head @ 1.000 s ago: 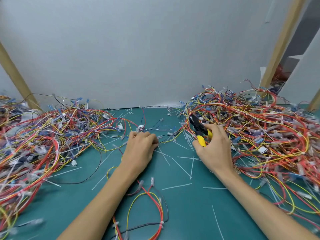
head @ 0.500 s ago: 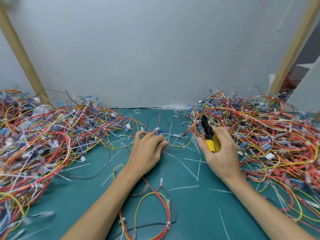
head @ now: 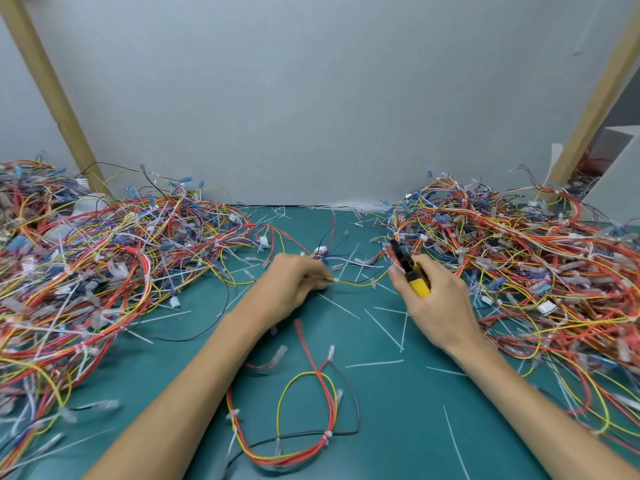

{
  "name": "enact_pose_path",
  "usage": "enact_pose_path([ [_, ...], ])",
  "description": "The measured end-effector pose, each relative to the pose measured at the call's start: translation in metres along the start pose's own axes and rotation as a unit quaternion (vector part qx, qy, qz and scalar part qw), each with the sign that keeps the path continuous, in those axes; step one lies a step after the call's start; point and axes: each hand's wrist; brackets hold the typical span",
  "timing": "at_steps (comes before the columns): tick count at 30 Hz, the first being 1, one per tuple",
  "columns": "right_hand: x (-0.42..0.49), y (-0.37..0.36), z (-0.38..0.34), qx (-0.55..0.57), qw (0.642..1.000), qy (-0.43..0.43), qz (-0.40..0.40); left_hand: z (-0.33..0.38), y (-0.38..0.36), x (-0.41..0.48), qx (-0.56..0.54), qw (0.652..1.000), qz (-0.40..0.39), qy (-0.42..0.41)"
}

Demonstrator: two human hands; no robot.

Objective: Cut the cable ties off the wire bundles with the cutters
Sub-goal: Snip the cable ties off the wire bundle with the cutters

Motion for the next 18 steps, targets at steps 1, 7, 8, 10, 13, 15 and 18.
enact_pose_path([
  [1, 0.000, 0.001, 0.001, 0.009, 1.000, -0.012, 0.010, -0.001, 0.002, -0.001, 0.016, 0.999, 0.017, -0.023],
  [7, 0.000, 0.005, 0.003, 0.051, 0.998, -0.024, 0.034, 0.000, 0.006, -0.003, 0.148, 0.980, 0.109, -0.081],
  [8, 0.000, 0.005, 0.003, 0.061, 0.996, -0.028, 0.052, 0.002, 0.007, -0.003, 0.150, 0.980, 0.103, -0.081],
  [10, -0.002, 0.007, 0.002, 0.089, 0.992, -0.039, 0.083, 0.006, 0.008, -0.004, 0.126, 0.985, 0.093, -0.077],
  [13, -0.003, 0.007, 0.000, 0.089, 0.993, -0.035, 0.076, 0.010, 0.006, -0.004, 0.074, 0.994, 0.079, 0.005],
  [15, -0.003, 0.007, -0.001, 0.062, 0.996, -0.022, 0.052, 0.010, 0.000, -0.004, 0.076, 0.993, 0.078, 0.047],
  [18, -0.002, 0.006, 0.001, 0.016, 0.999, -0.034, 0.037, 0.010, -0.010, -0.006, 0.082, 0.990, 0.079, 0.084],
])
Point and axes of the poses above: each hand's wrist, its own x-axis towards the middle knuckle, its own y-axis out of the back of the hand, z = x × y, and after that the axes turned 1 degree about -x, right-handed
